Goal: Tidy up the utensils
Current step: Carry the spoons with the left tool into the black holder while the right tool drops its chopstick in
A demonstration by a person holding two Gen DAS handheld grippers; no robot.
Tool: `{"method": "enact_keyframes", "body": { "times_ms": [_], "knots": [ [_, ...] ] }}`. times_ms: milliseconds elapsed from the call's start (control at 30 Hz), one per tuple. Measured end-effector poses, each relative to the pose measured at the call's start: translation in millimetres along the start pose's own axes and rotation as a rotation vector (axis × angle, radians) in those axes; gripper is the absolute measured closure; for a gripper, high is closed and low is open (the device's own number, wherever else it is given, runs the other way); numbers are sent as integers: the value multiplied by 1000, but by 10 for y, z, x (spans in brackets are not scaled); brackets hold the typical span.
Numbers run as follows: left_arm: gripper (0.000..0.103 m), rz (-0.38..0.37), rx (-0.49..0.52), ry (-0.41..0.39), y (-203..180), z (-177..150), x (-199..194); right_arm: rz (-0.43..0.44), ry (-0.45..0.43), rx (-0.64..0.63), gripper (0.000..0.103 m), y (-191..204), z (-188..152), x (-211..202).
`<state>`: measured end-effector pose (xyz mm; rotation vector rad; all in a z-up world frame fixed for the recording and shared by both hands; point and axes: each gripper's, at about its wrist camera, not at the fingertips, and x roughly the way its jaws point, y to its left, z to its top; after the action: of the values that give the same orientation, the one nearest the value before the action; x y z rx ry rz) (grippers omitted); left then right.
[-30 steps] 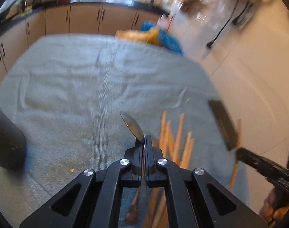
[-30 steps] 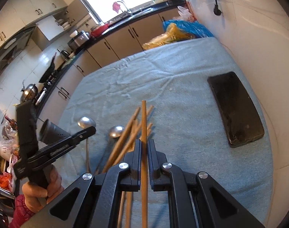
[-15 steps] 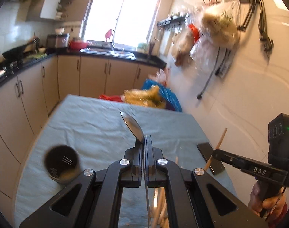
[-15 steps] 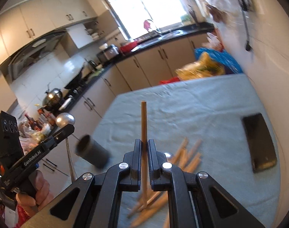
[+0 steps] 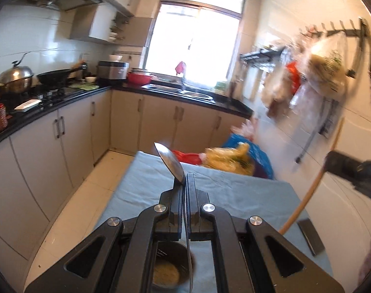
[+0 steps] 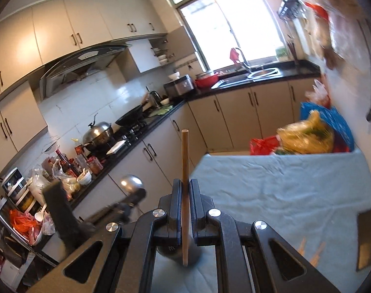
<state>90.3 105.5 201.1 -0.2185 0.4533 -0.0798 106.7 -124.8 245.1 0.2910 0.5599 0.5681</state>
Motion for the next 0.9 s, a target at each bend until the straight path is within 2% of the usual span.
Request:
{"method": "enact_keyframes", "body": {
  "times_ms": [200,467,733,900],
  "knots": [
    [101,6,-82,-4,308,-107,296,-36,0,-52,96,298,28,478],
    [101,11,-104,31,415,-420,583,-57,113,-57,96,220,-310,1039],
    [101,17,-129,72,552,-641,648,-61,211,-32,96,-16,-554,1254],
    [97,9,-123,78,535,-657,634,-55,236,-13,95,-55,-611,1267]
  ]
}}
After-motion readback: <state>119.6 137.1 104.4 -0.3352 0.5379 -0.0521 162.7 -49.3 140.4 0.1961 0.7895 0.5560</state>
